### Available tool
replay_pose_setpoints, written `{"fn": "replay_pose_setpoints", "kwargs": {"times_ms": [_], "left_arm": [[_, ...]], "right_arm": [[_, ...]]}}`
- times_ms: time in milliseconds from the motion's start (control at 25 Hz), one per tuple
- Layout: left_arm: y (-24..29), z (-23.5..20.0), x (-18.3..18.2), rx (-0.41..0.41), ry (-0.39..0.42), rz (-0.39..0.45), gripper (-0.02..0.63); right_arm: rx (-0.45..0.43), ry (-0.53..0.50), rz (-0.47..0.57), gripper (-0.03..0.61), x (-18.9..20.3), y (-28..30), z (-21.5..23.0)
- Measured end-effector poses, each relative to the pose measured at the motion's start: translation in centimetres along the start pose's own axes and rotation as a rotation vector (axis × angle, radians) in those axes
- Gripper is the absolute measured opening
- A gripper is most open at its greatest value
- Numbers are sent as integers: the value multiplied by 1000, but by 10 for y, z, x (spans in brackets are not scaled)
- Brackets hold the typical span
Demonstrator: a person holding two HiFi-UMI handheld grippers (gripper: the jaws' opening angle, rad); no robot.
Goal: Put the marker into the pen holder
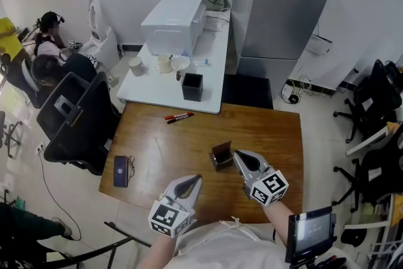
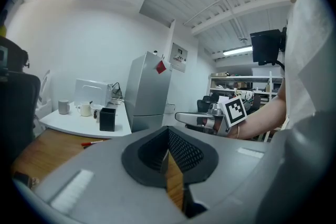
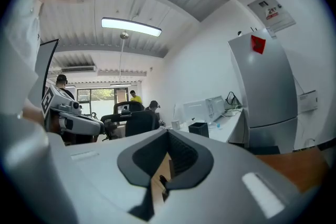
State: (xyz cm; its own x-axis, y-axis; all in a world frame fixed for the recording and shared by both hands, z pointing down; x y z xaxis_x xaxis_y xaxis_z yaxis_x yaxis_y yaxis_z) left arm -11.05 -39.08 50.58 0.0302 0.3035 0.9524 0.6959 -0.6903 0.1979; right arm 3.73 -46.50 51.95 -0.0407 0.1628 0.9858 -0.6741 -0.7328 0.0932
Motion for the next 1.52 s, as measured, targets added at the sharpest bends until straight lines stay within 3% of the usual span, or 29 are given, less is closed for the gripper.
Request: {"fn": "replay_pose_setpoints", "kwargs": {"times_ms": [200,360,720,920,1280,1520], "left_arm": [[-19,9,-3,6,-18,-4,15],[-34,26,8,62,-13,24,15],[-78,80,34,74,6,57,15],[-114,147,41,69,32,77,15],[-204,287,89,34,51,112,15],[-249,336,98,21,55,105,15]], "right_arm": [[36,10,39,2,-11,-26,-25],[72,17,74,2,-15,-53,-54],[-6,-114,108,2,-21,-111,-132],[-17,-119,117,2,-13,-187,-178],[-47,-103,93,2,18,-345,-263],[-58,-110,84,2,27,-396,-301]]}}
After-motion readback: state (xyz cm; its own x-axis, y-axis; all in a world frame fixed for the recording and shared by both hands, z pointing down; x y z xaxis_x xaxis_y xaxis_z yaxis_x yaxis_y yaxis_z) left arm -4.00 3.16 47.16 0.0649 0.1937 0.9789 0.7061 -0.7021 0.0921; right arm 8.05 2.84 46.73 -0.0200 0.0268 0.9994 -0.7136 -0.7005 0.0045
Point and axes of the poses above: the fingertips, and each gripper's own axes: y forward along the fingers, z to its right, x out of its underside, the point moved 3 cm from there along -y, backward along the fingers, and after that the axes turned 1 degree about -y, right-handed, at the moved point
